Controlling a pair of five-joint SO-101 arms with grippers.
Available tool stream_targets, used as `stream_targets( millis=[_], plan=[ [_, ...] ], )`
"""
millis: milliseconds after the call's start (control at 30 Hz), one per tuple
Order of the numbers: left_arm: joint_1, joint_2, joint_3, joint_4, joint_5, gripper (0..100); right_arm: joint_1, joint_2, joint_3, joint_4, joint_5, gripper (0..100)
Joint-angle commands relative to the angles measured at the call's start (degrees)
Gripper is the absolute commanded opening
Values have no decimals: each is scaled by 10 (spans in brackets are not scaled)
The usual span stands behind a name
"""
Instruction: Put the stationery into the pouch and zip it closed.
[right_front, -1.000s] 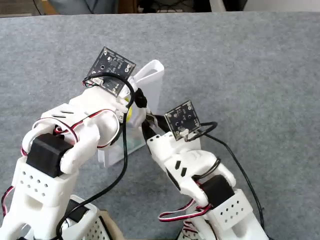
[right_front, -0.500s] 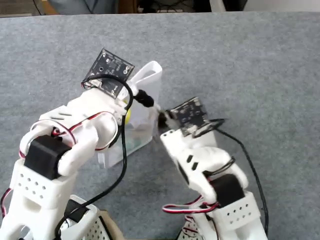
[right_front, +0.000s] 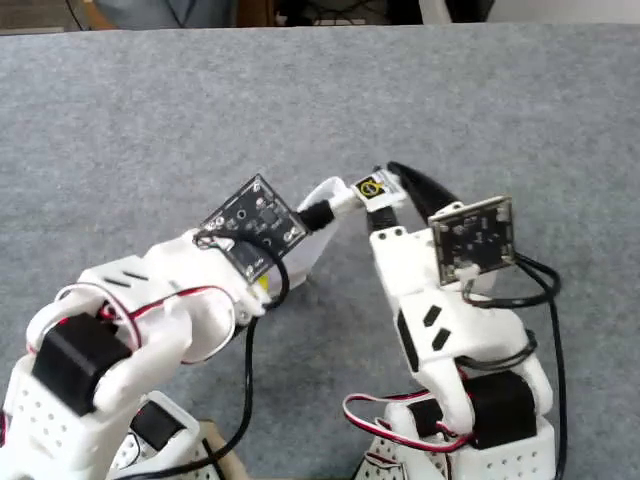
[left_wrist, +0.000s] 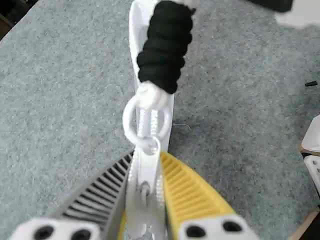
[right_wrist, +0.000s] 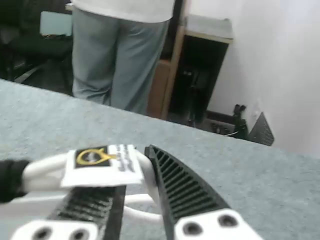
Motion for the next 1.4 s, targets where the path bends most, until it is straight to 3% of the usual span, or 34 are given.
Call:
stream_targets(
  millis=[0,500,800,933,1133,1367],
  plan=[
    [4,-24,-1,7,-5,27,47,0,-32,0,6,12],
    [4,-29,-6,6,-3,27,236,3,6,-6,51,12],
    [4,-27,-2,3,55,27,318,29,65,-56,46,12],
    [4,-28,-1,5,55,27,424,98,63,-99,2,12],
    [4,-29,-1,14,52,27,575,221,-1,-112,-5,12],
    [4,-29,23,11,51,27,679,357,-95,-77,-3,12]
  ],
)
